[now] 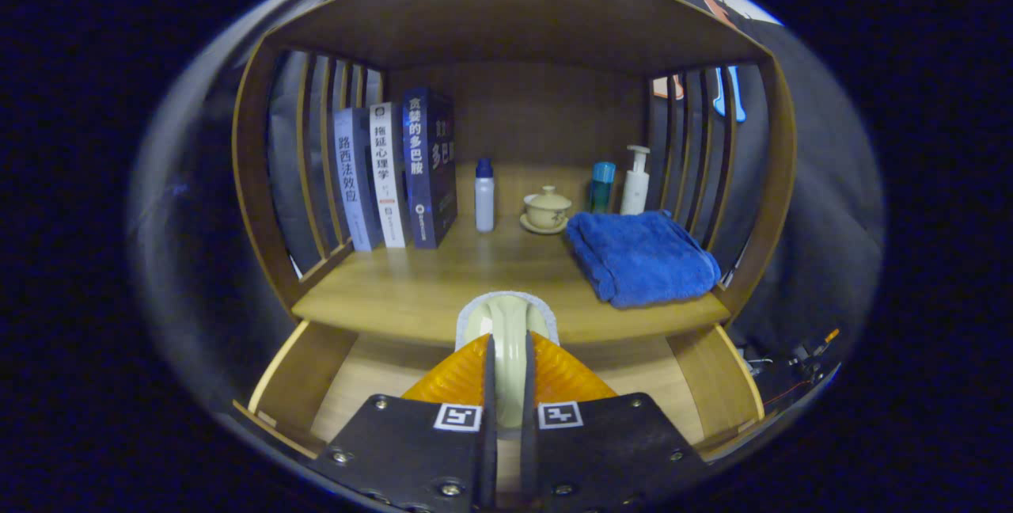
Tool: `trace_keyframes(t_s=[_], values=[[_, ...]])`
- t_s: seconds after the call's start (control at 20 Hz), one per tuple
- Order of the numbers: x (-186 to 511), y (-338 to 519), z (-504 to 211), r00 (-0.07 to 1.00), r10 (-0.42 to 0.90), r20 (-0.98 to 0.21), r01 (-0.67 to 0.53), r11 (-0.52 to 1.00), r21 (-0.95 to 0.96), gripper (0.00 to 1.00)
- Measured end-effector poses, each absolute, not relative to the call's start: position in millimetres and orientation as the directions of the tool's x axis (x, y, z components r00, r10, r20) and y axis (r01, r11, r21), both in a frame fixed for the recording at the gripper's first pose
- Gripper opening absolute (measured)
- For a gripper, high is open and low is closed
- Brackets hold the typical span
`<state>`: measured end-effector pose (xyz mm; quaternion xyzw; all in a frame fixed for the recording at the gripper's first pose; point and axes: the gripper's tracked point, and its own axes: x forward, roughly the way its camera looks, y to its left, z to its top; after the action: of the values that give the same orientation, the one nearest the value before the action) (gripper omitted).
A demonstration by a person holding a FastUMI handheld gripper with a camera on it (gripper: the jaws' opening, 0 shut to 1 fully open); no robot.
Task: Pull open the drawer, take out the items inside it, and place them on the countertop above the cabinet.
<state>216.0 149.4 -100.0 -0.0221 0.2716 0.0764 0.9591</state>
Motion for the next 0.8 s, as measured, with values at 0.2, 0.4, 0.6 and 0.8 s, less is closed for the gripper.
trace_keyframes(t_s=[0.2,0.4,0.6,0.8], values=[[261.3,161.1,-103.3,0.857,0.153,-0.492,-0.153,0.987,0.041,0.12],[294.0,169.8,-119.7,0.838,0.156,-0.523,-0.159,0.986,0.039,0.12],[316.8,170.6,-120.7,0.855,0.15,-0.497,-0.133,0.989,0.068,0.12],[321.3,166.9,-124.5,0.855,0.143,-0.498,-0.131,0.99,0.059,0.21]])
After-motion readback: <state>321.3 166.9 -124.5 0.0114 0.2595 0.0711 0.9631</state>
